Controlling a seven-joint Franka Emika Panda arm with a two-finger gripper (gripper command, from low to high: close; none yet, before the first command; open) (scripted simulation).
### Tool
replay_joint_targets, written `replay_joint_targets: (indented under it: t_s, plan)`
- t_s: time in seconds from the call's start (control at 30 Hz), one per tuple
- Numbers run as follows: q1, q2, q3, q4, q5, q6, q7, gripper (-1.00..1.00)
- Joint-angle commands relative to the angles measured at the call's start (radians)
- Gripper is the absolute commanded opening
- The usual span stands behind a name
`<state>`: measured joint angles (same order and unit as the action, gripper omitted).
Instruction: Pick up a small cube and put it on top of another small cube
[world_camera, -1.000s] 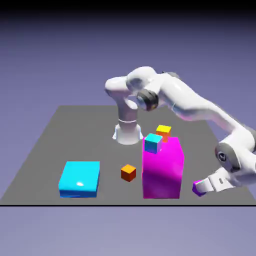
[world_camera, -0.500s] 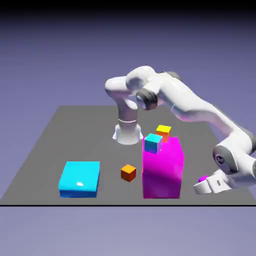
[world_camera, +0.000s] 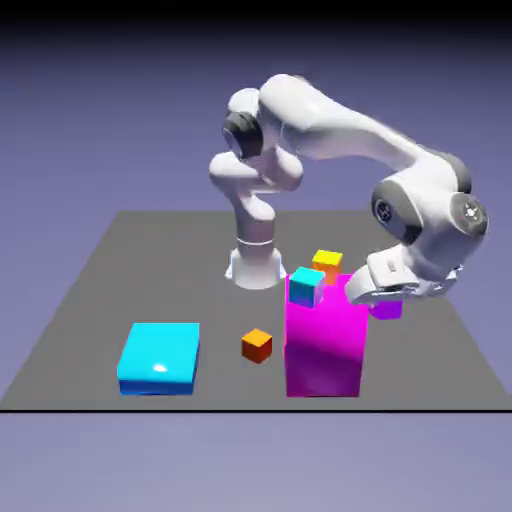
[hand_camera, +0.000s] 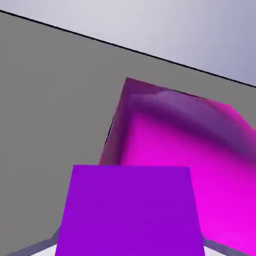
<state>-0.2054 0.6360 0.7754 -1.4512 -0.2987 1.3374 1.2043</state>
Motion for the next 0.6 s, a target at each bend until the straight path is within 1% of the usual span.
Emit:
replay_joint_targets:
  t_s: [0.0, 0.23, 0.3, 0.33, 0.57]
  plan:
    - [-0.036, -0.013, 0.013, -0.005, 0.017, -0.022, 0.008, -1.00]
    - [-0.290, -0.100, 0.105, -0.040, 0.149, -0.169, 0.065, -1.00]
    - [-0.339, -0.082, 0.102, -0.004, 0.215, -0.242, 0.063, -1.00]
    - [-0.339, -0.082, 0.102, -0.004, 0.215, -0.242, 0.063, -1.00]
    - [-0.409, -0.168, 0.112, -0.258, 0.243, -0.066, 0.020, -1.00]
